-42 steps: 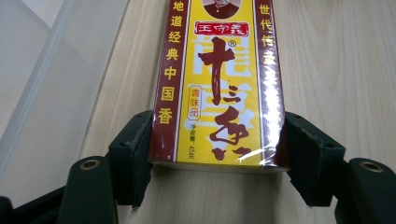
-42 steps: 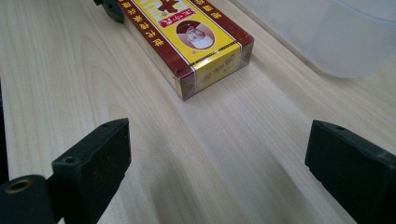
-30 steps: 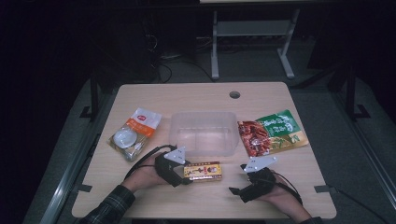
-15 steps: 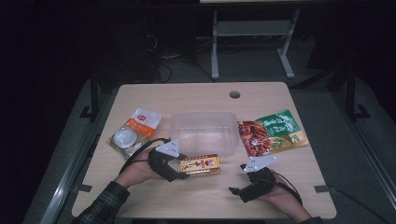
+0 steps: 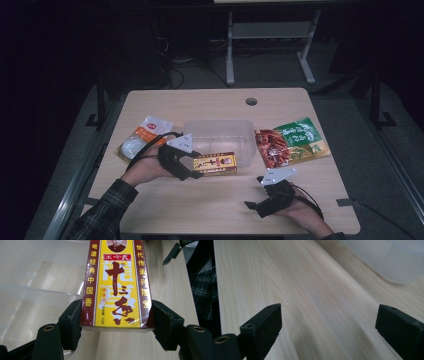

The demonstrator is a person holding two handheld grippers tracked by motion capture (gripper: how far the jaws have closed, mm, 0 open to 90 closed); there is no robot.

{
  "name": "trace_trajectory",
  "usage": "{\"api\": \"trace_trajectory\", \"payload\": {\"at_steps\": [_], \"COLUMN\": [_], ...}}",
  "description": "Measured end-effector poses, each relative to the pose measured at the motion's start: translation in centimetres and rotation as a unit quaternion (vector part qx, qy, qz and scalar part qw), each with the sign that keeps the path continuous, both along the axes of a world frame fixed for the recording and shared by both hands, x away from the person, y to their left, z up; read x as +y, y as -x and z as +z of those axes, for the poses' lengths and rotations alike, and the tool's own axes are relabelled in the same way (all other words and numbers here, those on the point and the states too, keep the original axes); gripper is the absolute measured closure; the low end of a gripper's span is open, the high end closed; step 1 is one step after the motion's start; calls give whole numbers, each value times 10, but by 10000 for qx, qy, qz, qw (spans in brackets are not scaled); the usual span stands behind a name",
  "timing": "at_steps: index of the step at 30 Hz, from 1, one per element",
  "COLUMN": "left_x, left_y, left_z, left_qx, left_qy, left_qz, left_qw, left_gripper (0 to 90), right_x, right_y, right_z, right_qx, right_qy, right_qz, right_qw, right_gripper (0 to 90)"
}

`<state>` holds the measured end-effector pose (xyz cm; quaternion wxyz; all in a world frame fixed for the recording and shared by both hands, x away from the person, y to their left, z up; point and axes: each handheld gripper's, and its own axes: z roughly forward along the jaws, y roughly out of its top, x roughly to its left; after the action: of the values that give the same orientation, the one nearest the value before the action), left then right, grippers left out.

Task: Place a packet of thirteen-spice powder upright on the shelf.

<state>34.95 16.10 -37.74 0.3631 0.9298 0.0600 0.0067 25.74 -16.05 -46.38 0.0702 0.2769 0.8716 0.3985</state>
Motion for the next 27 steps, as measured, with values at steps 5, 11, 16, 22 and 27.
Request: {"api": "trace_trajectory", "payload": {"at_steps": [5, 11, 16, 22, 27], "left_x": [-6, -14, -20, -30, -38], "left_y": [-13, -28, -40, -53, -65], "left_z": [10, 21, 28, 37, 39], "left_qx": [-40, -112, -181, -217, -203], "left_qy": [-82, -176, -223, -333, -398], "left_qz": [-67, -126, -141, -196, -195], "left_qw": [9999, 9997, 9995, 9990, 9988], "left_gripper": [322, 322, 322, 322, 322], "right_x": [0, -1, -1, -1, -1], "right_y": [0, 1, 1, 1, 2], "right_z": [0, 0, 1, 1, 1], "right_qx": [-22, -10, -14, -37, -18], "right_qy": [-4, -28, -46, -63, -89], "right_qz": [25, 17, 29, 41, 39], "right_qw": [10000, 10000, 10000, 10000, 10000], "right_gripper": [64, 64, 64, 64, 64]}}
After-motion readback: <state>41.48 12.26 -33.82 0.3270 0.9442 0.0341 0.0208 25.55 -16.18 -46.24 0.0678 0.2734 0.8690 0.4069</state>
